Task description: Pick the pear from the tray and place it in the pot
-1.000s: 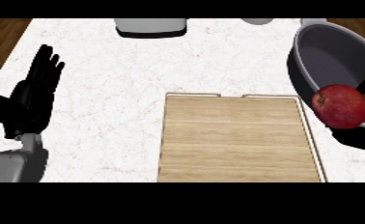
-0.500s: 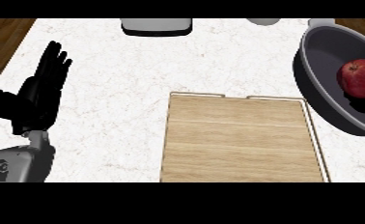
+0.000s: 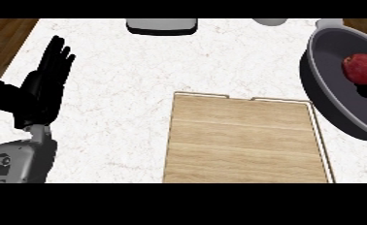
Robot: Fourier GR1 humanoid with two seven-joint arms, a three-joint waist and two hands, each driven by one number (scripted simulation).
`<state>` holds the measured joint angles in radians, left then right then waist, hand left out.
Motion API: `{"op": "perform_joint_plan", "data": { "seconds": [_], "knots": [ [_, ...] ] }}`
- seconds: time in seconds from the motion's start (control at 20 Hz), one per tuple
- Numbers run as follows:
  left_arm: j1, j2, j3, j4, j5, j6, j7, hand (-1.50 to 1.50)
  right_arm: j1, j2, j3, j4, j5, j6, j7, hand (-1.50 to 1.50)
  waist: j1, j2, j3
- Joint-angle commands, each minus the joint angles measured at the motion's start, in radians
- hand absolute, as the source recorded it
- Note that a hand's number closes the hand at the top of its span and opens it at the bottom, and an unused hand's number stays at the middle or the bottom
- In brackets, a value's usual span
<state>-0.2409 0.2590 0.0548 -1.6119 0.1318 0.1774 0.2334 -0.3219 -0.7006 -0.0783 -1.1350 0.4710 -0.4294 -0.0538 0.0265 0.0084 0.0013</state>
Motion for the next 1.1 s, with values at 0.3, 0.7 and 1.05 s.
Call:
{"op": "perform_joint_plan", "data": {
  "seconds": [0.3,0.7,1.05],
  "knots": [
    [0.016,-0.032,-0.022,-0.016,-0.032,0.015,-0.010,0.00,-0.296,0.066,-0.051,0.586,-0.002,0.071,-0.165,-1.50,0.016,0.004,0.001],
    [-0.025,-0.006,0.023,0.028,-0.008,-0.011,-0.015,0.00,-0.335,0.079,-0.188,0.736,-0.188,0.310,-0.457,-1.50,0.007,0.008,0.004],
    [-0.015,0.008,0.032,0.008,0.003,-0.029,0.002,0.00,-0.366,0.074,-0.359,0.798,-0.364,0.421,-0.593,-1.50,0.002,0.005,0.003]
  ]
}}
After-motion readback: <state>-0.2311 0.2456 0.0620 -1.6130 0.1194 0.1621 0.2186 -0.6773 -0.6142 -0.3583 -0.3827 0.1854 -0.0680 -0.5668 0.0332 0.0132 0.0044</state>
